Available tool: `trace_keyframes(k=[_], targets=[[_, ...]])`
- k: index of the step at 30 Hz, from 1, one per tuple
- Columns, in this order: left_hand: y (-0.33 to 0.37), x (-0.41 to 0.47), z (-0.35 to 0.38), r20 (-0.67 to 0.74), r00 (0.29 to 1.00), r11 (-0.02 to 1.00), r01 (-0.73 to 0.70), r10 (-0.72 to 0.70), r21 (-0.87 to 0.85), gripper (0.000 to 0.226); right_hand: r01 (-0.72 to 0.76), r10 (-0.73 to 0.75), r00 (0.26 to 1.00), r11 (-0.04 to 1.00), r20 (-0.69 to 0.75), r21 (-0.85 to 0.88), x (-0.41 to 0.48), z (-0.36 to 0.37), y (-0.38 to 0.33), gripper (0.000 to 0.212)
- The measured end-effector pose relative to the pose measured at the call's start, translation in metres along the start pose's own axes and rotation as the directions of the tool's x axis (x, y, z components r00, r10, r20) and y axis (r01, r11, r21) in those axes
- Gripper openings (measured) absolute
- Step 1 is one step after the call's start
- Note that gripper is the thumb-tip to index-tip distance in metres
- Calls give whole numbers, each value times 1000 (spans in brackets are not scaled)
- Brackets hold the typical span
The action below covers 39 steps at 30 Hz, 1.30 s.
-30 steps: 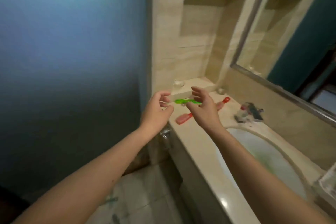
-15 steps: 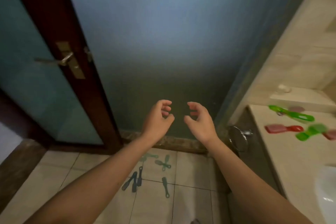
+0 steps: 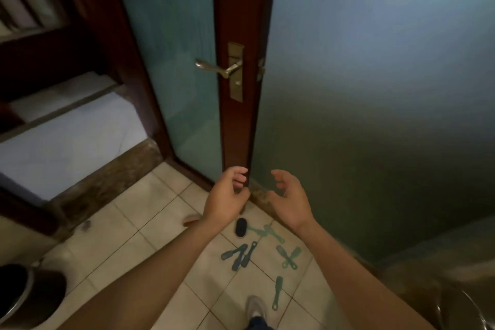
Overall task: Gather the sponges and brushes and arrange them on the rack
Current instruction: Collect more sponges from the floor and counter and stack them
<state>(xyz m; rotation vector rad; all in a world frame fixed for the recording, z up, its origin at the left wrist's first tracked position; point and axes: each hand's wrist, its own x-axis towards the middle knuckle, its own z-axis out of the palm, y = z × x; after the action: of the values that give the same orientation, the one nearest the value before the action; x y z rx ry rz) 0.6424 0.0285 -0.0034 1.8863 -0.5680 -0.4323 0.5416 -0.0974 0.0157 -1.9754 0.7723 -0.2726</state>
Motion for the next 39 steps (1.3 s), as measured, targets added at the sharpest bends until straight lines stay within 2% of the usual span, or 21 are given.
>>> trace_keyframes(k=[10, 14, 19, 25, 32, 39], targets=[[-56, 27, -38, -167, 969, 984, 179, -180, -26, 44, 52, -48, 967, 999, 248, -9, 80, 75, 0, 52], [-85, 38, -70, -219, 941, 963, 270, -259, 20, 44, 65, -47, 947, 997, 318, -48, 100, 115, -9, 52], [-133, 65, -115, -164, 949, 942, 296, -271, 157, 45, 6, 21, 941, 997, 338, -79, 128, 169, -16, 51], [-209, 114, -160, -2, 957, 929, 283, -291, 240, 46, -123, 145, 949, 988, 281, -95, 158, 251, 3, 51], [-341, 155, -155, 88, 926, 900, 328, -366, 286, 50, -222, 245, 932, 968, 267, -115, 198, 351, 78, 52], [-516, 189, -90, 74, 929, 883, 318, -364, 346, 54, -212, 235, 928, 971, 288, -109, 241, 460, 229, 56]])
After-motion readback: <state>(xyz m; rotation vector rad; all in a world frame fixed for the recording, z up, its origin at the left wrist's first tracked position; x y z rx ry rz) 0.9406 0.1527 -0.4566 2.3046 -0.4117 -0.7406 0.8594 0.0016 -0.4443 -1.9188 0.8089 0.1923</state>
